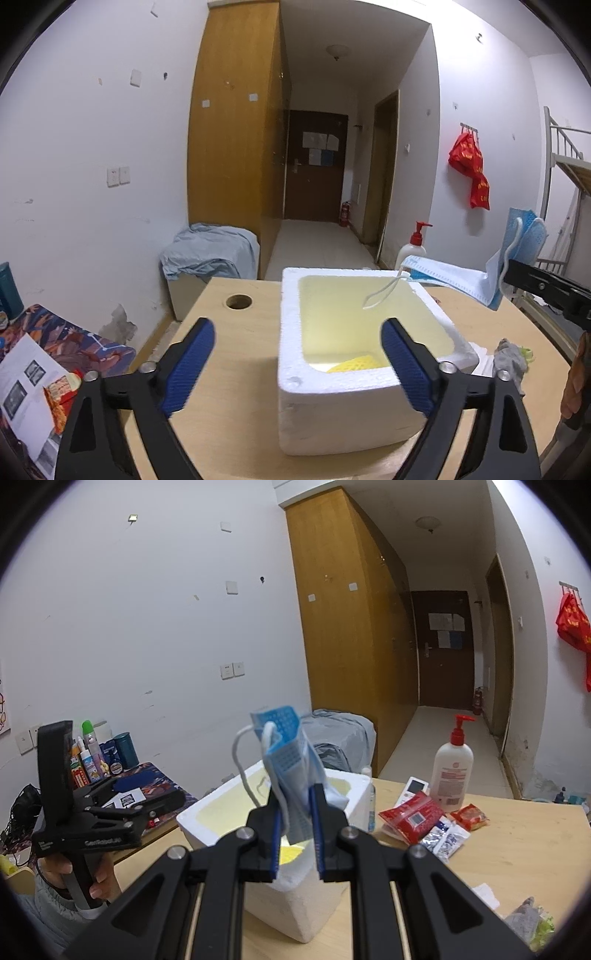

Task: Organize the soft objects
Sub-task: 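Lower the face mask into the box and open the right gripper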

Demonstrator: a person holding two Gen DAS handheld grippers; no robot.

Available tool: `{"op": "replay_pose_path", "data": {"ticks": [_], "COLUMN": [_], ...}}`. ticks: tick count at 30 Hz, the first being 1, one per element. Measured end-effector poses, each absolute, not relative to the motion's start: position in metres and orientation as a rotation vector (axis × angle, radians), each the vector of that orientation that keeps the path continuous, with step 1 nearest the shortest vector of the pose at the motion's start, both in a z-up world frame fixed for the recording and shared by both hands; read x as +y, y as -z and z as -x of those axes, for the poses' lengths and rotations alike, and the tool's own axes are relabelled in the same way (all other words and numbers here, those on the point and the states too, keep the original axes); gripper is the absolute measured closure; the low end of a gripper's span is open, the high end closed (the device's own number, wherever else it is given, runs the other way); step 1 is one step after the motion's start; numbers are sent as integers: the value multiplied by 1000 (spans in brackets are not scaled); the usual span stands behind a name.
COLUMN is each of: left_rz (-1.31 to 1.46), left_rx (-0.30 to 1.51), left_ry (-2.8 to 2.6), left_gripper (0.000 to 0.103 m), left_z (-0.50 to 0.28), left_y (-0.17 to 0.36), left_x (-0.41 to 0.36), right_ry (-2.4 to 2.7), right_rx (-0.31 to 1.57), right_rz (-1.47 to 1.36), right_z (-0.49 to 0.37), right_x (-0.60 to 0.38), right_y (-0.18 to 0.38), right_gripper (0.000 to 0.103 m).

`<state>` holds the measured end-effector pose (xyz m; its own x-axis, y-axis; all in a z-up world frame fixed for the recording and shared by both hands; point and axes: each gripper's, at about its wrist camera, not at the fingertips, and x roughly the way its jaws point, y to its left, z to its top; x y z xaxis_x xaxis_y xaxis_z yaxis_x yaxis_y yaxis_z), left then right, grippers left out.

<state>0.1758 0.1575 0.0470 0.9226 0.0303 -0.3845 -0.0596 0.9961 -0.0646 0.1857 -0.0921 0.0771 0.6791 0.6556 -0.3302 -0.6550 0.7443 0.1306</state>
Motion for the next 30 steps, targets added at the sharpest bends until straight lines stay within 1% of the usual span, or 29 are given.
{"op": "replay_pose_path", "data": {"ticks": [1,6,30], "left_rz": [71,74,107], "left_rx": [388,367,382], "left_ry": [-53,-86,-105], "left_gripper": [3,1,1], "left_z": [-174,-163,-154], "left_y": [-47,-49,-46], "left_x": [159,167,193], "right_ry": [-740,-756,-781], "right_rx": [376,384,453], "right_rz": [-4,-2,20], "right_z": [-187,-189,-207], "right_x": [-90,-80,-40], "right_y": [-76,-74,-61], "right_gripper": [85,85,85]}}
